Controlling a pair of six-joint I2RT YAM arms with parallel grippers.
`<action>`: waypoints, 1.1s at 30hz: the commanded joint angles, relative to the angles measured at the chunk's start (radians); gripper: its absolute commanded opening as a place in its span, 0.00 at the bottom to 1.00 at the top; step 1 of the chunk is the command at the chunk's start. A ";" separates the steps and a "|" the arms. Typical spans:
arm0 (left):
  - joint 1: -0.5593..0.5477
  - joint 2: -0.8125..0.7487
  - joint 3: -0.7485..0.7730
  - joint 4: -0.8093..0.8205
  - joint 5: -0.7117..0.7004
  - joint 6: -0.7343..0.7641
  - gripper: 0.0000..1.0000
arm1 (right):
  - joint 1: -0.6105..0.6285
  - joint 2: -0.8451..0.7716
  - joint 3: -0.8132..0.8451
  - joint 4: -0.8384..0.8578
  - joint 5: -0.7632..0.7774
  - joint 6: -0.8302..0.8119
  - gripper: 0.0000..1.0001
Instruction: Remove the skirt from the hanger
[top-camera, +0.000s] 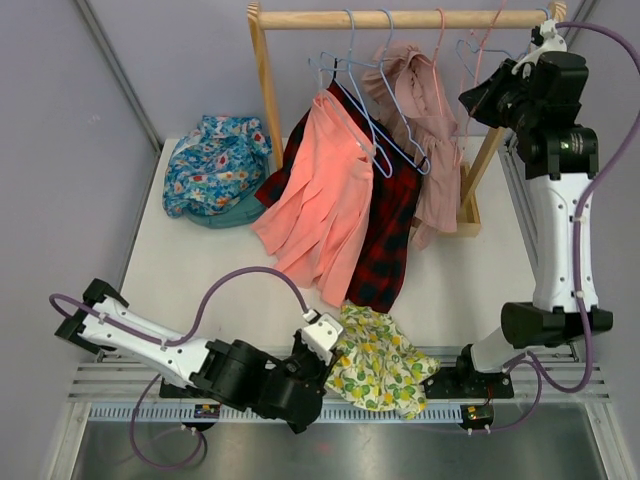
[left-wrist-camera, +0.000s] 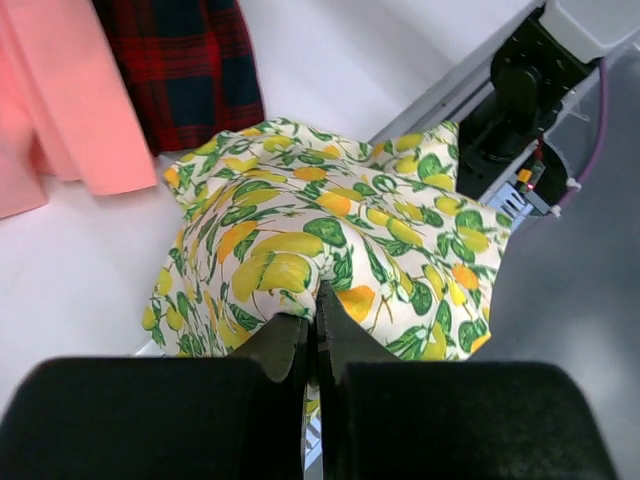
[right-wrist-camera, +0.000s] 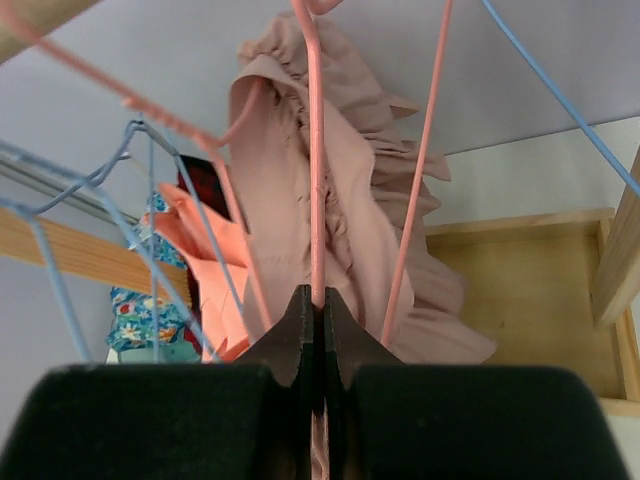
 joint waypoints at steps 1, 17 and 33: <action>-0.004 -0.056 0.007 -0.113 -0.141 -0.092 0.00 | -0.020 0.066 0.089 0.079 0.007 -0.004 0.00; 0.678 -0.368 0.253 0.149 -0.044 0.876 0.00 | -0.050 -0.103 -0.227 0.095 0.092 -0.026 0.97; 1.711 0.557 1.197 0.099 0.620 0.800 0.16 | -0.049 -0.431 -0.471 0.039 0.143 -0.049 0.99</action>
